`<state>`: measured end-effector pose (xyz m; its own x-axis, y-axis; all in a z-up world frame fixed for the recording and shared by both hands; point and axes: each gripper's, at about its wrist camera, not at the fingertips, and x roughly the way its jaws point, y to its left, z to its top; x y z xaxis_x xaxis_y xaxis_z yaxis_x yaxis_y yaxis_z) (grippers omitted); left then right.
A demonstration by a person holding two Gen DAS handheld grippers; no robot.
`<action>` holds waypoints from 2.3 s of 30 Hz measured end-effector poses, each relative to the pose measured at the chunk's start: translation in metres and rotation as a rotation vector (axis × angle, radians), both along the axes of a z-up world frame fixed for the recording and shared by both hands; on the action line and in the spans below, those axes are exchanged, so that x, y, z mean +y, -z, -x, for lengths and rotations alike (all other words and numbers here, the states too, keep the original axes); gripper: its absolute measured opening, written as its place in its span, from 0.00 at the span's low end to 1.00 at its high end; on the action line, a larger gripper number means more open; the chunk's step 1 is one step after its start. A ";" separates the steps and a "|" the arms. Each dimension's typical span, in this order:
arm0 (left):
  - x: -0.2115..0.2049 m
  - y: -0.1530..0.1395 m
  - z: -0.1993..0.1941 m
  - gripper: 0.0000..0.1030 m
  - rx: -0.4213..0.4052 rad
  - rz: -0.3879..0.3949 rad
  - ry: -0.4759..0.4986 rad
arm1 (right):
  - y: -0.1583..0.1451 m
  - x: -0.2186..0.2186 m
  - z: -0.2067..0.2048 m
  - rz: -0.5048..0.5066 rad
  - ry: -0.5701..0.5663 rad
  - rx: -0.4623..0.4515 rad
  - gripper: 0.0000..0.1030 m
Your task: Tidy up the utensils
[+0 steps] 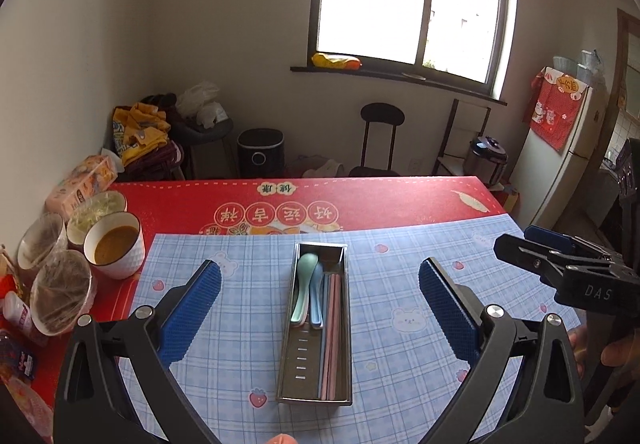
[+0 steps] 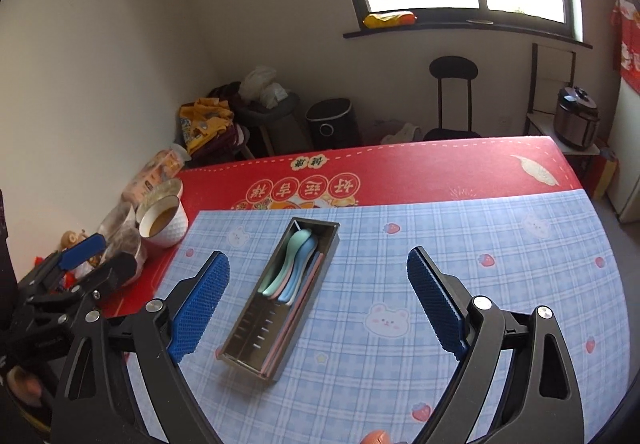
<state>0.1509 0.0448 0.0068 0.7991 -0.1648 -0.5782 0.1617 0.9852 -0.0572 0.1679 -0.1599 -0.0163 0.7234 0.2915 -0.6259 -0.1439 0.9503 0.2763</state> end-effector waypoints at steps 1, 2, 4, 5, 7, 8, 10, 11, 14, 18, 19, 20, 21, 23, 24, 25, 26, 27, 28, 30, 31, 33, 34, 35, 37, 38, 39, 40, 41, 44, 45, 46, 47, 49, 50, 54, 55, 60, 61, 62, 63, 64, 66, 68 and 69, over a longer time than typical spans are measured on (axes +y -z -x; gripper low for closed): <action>-0.002 -0.007 0.004 0.94 -0.018 -0.003 -0.001 | -0.005 -0.004 0.007 0.007 0.005 -0.015 0.85; -0.003 -0.013 0.008 0.94 -0.036 -0.006 -0.002 | -0.009 -0.007 0.014 0.016 0.012 -0.033 0.85; -0.006 -0.022 0.015 0.94 -0.062 -0.011 -0.001 | -0.017 -0.014 0.028 0.030 0.027 -0.070 0.85; -0.006 -0.025 0.018 0.94 -0.069 -0.013 -0.002 | -0.020 -0.015 0.034 0.035 0.031 -0.084 0.85; -0.007 -0.029 0.025 0.94 -0.079 -0.017 -0.006 | -0.025 -0.017 0.044 0.045 0.038 -0.105 0.85; -0.007 -0.031 0.027 0.94 -0.082 -0.017 -0.006 | -0.026 -0.018 0.049 0.048 0.039 -0.120 0.85; -0.007 -0.032 0.031 0.94 -0.087 -0.014 -0.014 | -0.030 -0.019 0.059 0.061 0.047 -0.152 0.85; -0.007 -0.032 0.032 0.94 -0.087 -0.015 -0.018 | -0.031 -0.020 0.063 0.067 0.055 -0.168 0.85; -0.008 -0.032 0.037 0.94 -0.088 -0.014 -0.028 | -0.032 -0.024 0.071 0.061 0.081 -0.197 0.85; -0.010 -0.030 0.042 0.94 -0.092 -0.022 -0.027 | -0.030 -0.026 0.074 0.052 0.111 -0.204 0.85; -0.010 -0.029 0.043 0.94 -0.092 -0.022 -0.024 | -0.029 -0.026 0.074 0.049 0.113 -0.203 0.85; -0.010 -0.028 0.044 0.94 -0.091 -0.023 -0.023 | -0.029 -0.026 0.075 0.047 0.114 -0.199 0.85; -0.010 -0.027 0.044 0.94 -0.089 -0.024 -0.024 | -0.028 -0.025 0.075 0.049 0.115 -0.194 0.85; -0.009 -0.025 0.045 0.94 -0.085 -0.023 -0.024 | -0.027 -0.024 0.075 0.051 0.111 -0.189 0.85; -0.009 -0.025 0.046 0.94 -0.084 -0.023 -0.025 | -0.027 -0.023 0.075 0.052 0.110 -0.186 0.85; -0.009 -0.024 0.047 0.94 -0.082 -0.024 -0.026 | -0.026 -0.023 0.075 0.051 0.109 -0.184 0.85; -0.008 -0.023 0.047 0.94 -0.079 -0.025 -0.027 | -0.026 -0.023 0.074 0.050 0.108 -0.182 0.85; -0.008 -0.023 0.048 0.94 -0.076 -0.025 -0.028 | -0.026 -0.023 0.075 0.050 0.108 -0.180 0.85; -0.008 -0.022 0.048 0.94 -0.073 -0.024 -0.029 | -0.025 -0.024 0.075 0.049 0.108 -0.179 0.85; -0.008 -0.020 0.049 0.94 -0.069 -0.024 -0.031 | -0.025 -0.024 0.075 0.047 0.107 -0.176 0.85; -0.007 -0.020 0.050 0.94 -0.067 -0.023 -0.031 | -0.024 -0.023 0.074 0.047 0.108 -0.173 0.85; -0.007 -0.019 0.051 0.94 -0.065 -0.024 -0.031 | -0.024 -0.023 0.074 0.046 0.108 -0.169 0.85; -0.007 -0.019 0.051 0.94 -0.064 -0.024 -0.031 | -0.023 -0.023 0.074 0.046 0.108 -0.166 0.85; -0.006 -0.018 0.051 0.94 -0.063 -0.024 -0.032 | -0.023 -0.023 0.074 0.046 0.108 -0.163 0.85; -0.005 -0.018 0.052 0.94 -0.062 -0.022 -0.036 | -0.022 -0.022 0.074 0.047 0.107 -0.159 0.85; -0.005 -0.017 0.052 0.94 -0.061 -0.021 -0.037 | -0.022 -0.021 0.074 0.048 0.106 -0.158 0.85; -0.003 -0.017 0.052 0.94 -0.060 -0.021 -0.039 | -0.022 -0.021 0.074 0.049 0.104 -0.158 0.85; -0.003 -0.016 0.053 0.94 -0.060 -0.021 -0.042 | -0.023 -0.020 0.073 0.050 0.103 -0.159 0.85; -0.003 -0.016 0.053 0.94 -0.060 -0.021 -0.042 | -0.023 -0.020 0.073 0.051 0.101 -0.159 0.85; -0.002 -0.016 0.053 0.94 -0.059 -0.018 -0.046 | -0.023 -0.019 0.072 0.051 0.096 -0.159 0.85; -0.002 -0.015 0.053 0.94 -0.058 -0.016 -0.048 | -0.023 -0.020 0.071 0.051 0.095 -0.159 0.85; -0.002 -0.015 0.053 0.94 -0.057 -0.015 -0.049 | -0.023 -0.019 0.071 0.051 0.094 -0.158 0.85; -0.002 -0.015 0.053 0.94 -0.056 -0.014 -0.049 | -0.022 -0.019 0.071 0.052 0.094 -0.156 0.85; -0.002 -0.015 0.053 0.94 -0.055 -0.012 -0.049 | -0.022 -0.020 0.071 0.052 0.094 -0.153 0.85; -0.002 -0.014 0.053 0.94 -0.056 -0.011 -0.049 | -0.023 -0.020 0.070 0.052 0.093 -0.152 0.85; -0.002 -0.015 0.053 0.94 -0.057 -0.007 -0.049 | -0.022 -0.020 0.070 0.054 0.093 -0.151 0.85; -0.001 -0.015 0.053 0.94 -0.057 -0.006 -0.050 | -0.022 -0.020 0.070 0.053 0.094 -0.150 0.85; -0.001 -0.015 0.052 0.94 -0.056 -0.004 -0.049 | -0.022 -0.020 0.070 0.053 0.094 -0.148 0.85; -0.001 -0.016 0.052 0.94 -0.056 -0.004 -0.048 | -0.022 -0.020 0.069 0.053 0.095 -0.147 0.85; -0.001 -0.016 0.052 0.94 -0.056 -0.005 -0.049 | -0.022 -0.021 0.069 0.052 0.096 -0.146 0.85; -0.001 -0.015 0.052 0.94 -0.056 -0.004 -0.048 | -0.022 -0.022 0.070 0.051 0.097 -0.146 0.85; -0.001 -0.015 0.052 0.94 -0.056 -0.002 -0.045 | -0.022 -0.022 0.070 0.051 0.098 -0.147 0.85; -0.001 -0.015 0.053 0.94 -0.058 -0.002 -0.043 | -0.022 -0.023 0.070 0.051 0.098 -0.147 0.85; -0.001 -0.014 0.052 0.94 -0.057 -0.002 -0.045 | -0.022 -0.023 0.070 0.051 0.098 -0.146 0.85; -0.001 -0.014 0.053 0.94 -0.057 -0.002 -0.045 | -0.022 -0.023 0.071 0.051 0.098 -0.145 0.85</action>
<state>0.0980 0.0435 0.0211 0.8375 -0.1266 -0.5315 0.1200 0.9917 -0.0471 0.0972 -0.1826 0.0055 0.8307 0.1858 -0.5248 -0.0851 0.9740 0.2101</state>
